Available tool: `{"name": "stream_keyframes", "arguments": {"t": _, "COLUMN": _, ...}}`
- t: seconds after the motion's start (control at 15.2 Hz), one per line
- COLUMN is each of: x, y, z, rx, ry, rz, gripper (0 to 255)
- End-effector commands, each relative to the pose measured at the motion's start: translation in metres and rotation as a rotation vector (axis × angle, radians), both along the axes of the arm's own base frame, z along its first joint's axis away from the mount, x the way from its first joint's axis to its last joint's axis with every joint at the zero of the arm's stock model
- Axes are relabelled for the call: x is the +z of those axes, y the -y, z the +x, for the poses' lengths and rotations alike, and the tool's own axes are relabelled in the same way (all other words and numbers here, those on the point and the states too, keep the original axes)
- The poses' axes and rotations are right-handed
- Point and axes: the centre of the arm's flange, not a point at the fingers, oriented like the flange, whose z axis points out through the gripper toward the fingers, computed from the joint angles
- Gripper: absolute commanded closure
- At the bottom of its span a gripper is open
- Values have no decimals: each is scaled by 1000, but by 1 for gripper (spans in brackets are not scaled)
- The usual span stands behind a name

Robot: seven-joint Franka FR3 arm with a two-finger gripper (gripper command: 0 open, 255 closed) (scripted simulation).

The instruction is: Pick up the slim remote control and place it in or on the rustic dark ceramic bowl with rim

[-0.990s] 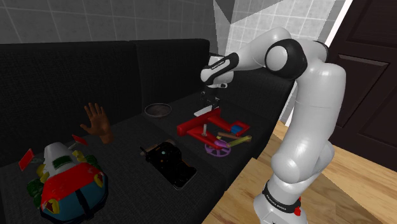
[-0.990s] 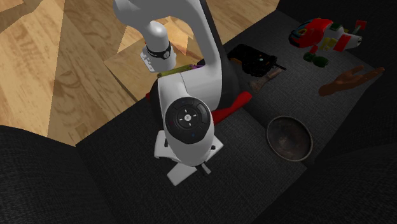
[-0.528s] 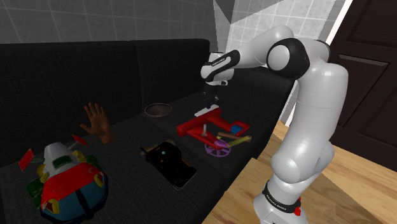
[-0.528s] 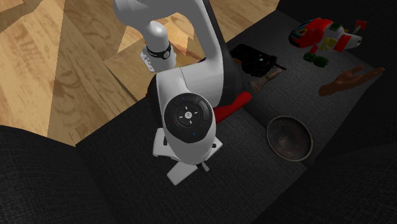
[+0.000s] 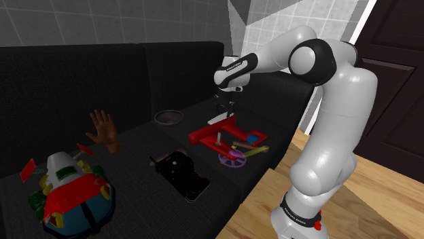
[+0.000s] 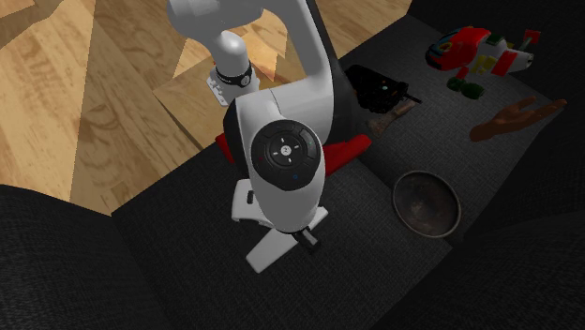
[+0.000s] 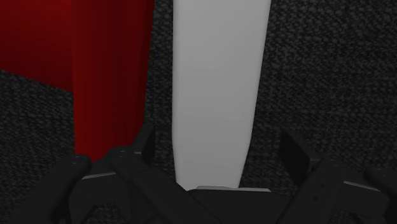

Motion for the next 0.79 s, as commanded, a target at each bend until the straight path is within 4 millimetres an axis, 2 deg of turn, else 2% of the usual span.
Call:
{"name": "stream_keyframes", "arguments": {"t": 0.0, "x": -12, "y": -1, "z": -1, "rx": 1, "ry": -4, "rz": 2, "gripper": 0}}
{"name": "stream_keyframes", "arguments": {"t": 0.26, "x": -31, "y": -1, "z": 0, "rx": 1, "ry": -4, "rz": 2, "gripper": 0}}
{"name": "stream_keyframes", "arguments": {"t": 0.73, "x": -31, "y": -1, "z": 0, "rx": 1, "ry": -4, "rz": 2, "gripper": 0}}
